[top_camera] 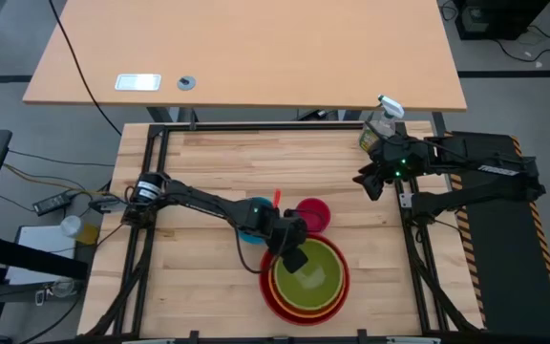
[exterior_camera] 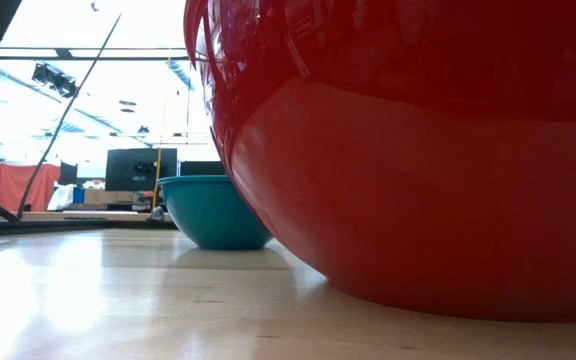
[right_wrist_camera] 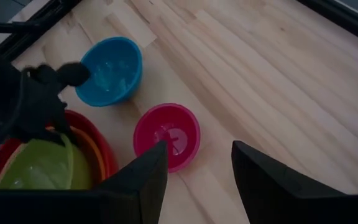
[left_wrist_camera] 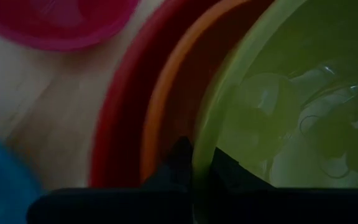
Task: Nest bowls inside each other
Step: Stack the green bowl on top of the orange bowl
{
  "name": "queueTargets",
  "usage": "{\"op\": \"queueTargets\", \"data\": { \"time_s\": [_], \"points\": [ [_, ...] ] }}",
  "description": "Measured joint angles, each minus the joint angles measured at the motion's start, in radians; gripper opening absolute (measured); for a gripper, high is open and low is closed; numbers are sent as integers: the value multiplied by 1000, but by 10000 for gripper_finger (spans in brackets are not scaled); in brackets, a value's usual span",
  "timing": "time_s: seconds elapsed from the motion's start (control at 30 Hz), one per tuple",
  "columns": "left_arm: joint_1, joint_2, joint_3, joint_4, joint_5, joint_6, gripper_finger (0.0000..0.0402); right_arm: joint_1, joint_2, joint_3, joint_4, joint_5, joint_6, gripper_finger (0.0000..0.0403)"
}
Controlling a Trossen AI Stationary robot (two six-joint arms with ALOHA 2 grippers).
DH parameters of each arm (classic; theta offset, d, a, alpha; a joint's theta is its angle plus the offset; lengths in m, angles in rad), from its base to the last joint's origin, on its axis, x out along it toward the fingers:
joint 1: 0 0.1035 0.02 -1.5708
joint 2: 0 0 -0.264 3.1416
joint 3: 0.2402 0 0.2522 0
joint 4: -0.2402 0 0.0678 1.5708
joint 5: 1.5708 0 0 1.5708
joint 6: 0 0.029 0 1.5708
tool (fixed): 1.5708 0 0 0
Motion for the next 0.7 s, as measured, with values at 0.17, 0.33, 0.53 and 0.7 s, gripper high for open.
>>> {"op": "queueTargets", "data": {
  "time_s": [0.17, 0.33, 0.53, 0.7],
  "points": [
    [-11, 10, 0, -13, -26, 49, 14, 0, 10, 0, 17, 4, -13, 185],
    [-22, 20, 0, -19, -28, 75, 17, 0, 16, 0, 20, 10, -20, 185],
    [-27, 20, -1, -24, -25, 75, 66, 0, 15, 0, 20, 10, -25, 185],
    [-27, 20, -1, -23, -18, 84, 113, 0, 15, 0, 20, 10, -27, 185]
  ]
}}
